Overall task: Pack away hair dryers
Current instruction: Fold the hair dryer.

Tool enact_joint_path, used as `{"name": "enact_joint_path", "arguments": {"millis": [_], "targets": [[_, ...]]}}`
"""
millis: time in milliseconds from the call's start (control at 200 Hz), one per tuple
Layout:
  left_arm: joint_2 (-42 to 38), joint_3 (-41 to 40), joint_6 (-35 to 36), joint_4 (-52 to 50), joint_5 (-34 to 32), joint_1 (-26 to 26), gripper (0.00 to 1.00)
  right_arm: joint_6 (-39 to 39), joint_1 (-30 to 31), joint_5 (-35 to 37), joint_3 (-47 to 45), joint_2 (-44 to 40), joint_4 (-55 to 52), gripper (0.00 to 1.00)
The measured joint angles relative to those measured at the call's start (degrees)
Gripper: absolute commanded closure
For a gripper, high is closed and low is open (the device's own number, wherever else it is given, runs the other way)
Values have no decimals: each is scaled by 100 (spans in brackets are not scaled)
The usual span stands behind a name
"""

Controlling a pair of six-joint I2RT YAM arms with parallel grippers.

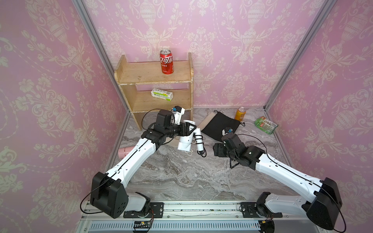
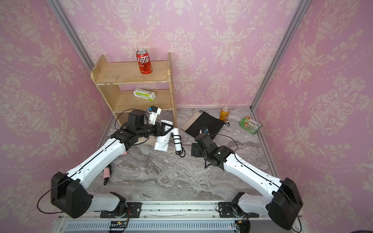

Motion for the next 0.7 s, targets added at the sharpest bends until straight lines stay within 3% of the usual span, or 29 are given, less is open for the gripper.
{"name": "enact_joint_path", "arguments": {"millis": [240,700], "targets": [[13,-37,-369,577,264,0,77,-284,63,-328,400,708,426,23],[234,-184,-446,890,243,157,77,-356,754,50,1294,1421,37,22]]}}
